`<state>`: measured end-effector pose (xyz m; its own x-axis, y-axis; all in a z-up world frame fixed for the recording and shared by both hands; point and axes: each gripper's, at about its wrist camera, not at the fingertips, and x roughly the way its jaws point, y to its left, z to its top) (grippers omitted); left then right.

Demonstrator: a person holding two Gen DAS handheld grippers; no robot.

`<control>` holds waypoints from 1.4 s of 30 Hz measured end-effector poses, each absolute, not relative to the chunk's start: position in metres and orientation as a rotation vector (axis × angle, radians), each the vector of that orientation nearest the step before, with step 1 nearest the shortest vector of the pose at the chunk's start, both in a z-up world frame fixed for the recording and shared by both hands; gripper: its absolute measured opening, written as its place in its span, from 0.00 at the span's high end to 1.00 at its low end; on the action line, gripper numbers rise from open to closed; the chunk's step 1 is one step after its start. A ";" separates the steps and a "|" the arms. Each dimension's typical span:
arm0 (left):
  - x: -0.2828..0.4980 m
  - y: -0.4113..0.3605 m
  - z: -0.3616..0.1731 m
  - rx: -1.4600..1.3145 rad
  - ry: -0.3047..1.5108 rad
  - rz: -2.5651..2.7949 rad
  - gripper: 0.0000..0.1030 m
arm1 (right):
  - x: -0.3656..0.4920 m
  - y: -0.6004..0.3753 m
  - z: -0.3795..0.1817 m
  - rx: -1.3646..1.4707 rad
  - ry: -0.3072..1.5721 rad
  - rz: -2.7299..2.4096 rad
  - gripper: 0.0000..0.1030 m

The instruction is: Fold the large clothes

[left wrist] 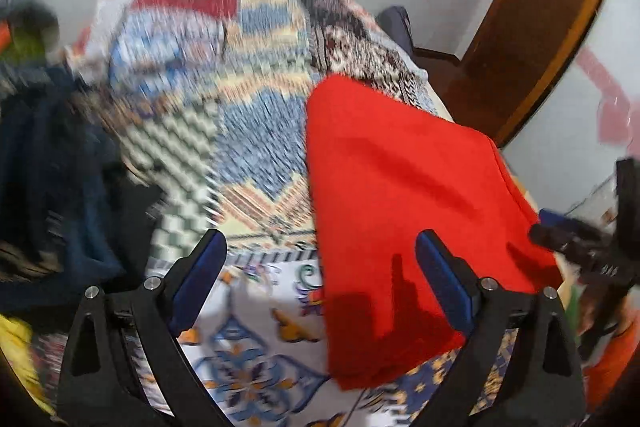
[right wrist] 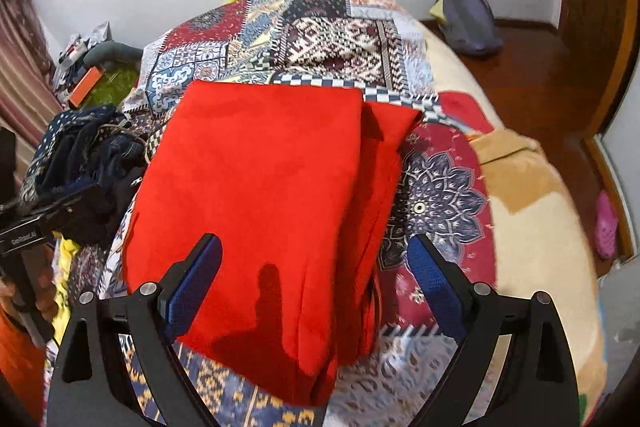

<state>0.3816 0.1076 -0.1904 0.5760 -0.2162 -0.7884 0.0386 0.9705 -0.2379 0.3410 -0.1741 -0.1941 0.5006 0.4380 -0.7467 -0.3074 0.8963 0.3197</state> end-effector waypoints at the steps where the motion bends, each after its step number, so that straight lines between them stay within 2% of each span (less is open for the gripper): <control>1: 0.388 0.109 -0.199 -0.243 0.970 -0.172 0.07 | 0.344 -0.176 -0.197 0.165 0.955 0.463 0.10; 11: 0.434 0.112 -0.256 -0.483 1.110 -0.352 0.07 | 0.398 -0.194 -0.262 0.412 1.185 0.594 0.10; 14: 0.443 0.106 -0.258 -0.472 1.106 -0.387 0.07 | 0.403 -0.190 -0.264 0.428 1.171 0.641 0.08; 20: 0.457 0.100 -0.262 -0.484 1.102 -0.432 0.07 | 0.409 -0.177 -0.269 0.491 1.191 0.736 0.19; 21: 0.458 0.097 -0.262 -0.490 1.102 -0.441 0.10 | 0.409 -0.176 -0.268 0.490 1.192 0.735 0.22; 22: 0.458 0.098 -0.262 -0.500 1.100 -0.451 0.16 | 0.408 -0.175 -0.268 0.490 1.196 0.737 0.29; 23: 0.458 0.099 -0.262 -0.523 1.102 -0.465 0.27 | 0.406 -0.175 -0.267 0.492 1.202 0.733 0.34; 24: 0.457 0.099 -0.261 -0.540 1.102 -0.463 0.33 | 0.404 -0.176 -0.265 0.495 1.203 0.727 0.38; 25: 0.457 0.101 -0.259 -0.547 1.097 -0.465 0.37 | 0.403 -0.176 -0.263 0.497 1.201 0.725 0.48; 26: 0.455 0.103 -0.257 -0.548 1.090 -0.464 0.48 | 0.400 -0.178 -0.260 0.499 1.194 0.720 0.58; 27: 0.453 0.105 -0.254 -0.557 1.086 -0.471 0.59 | 0.397 -0.180 -0.256 0.506 1.190 0.720 0.64; 28: 0.450 0.107 -0.252 -0.569 1.084 -0.480 0.64 | 0.397 -0.182 -0.253 0.512 1.187 0.726 0.72; 30: 0.445 0.108 -0.244 -0.588 1.080 -0.491 0.72 | 0.390 -0.180 -0.239 0.499 1.159 0.727 0.75; 36: 0.411 0.108 -0.188 -0.480 0.994 -0.473 0.74 | 0.364 -0.153 -0.188 0.389 1.088 0.736 0.77; 42: 0.378 0.147 -0.114 -0.441 0.846 -0.449 0.74 | 0.350 -0.115 -0.126 0.344 0.977 0.795 0.77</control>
<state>0.3776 0.1466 -0.1140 0.5825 -0.5401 -0.6074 0.2001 0.8196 -0.5369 0.3501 -0.1149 -0.1257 0.3133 0.7327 -0.6042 -0.4421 0.6756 0.5900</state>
